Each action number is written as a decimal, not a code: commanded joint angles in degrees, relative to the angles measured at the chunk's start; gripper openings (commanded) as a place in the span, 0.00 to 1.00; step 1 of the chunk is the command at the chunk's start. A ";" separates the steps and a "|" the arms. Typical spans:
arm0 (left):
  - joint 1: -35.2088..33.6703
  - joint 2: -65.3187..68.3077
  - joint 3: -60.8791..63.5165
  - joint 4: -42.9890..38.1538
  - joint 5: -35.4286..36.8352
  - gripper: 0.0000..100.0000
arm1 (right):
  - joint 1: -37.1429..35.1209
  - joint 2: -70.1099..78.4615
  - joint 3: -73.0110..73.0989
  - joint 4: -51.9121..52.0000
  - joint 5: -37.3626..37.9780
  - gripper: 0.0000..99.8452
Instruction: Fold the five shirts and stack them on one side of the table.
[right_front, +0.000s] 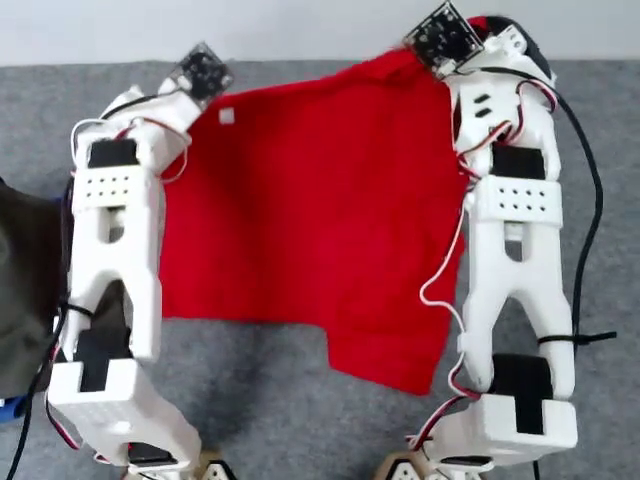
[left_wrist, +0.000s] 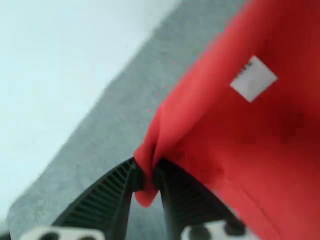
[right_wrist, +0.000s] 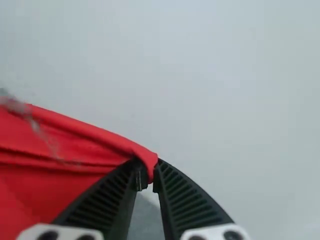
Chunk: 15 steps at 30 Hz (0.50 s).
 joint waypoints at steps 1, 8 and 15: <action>0.09 -0.44 -2.95 6.95 -5.71 0.02 | -0.92 -1.89 -1.76 11.47 -0.44 0.01; -0.79 -0.53 -3.03 17.85 -11.16 0.02 | -1.27 -6.90 -1.76 36.35 -0.62 0.01; -1.41 -0.44 -3.03 29.01 -13.45 0.02 | -2.86 -12.18 -1.67 60.97 -0.79 0.01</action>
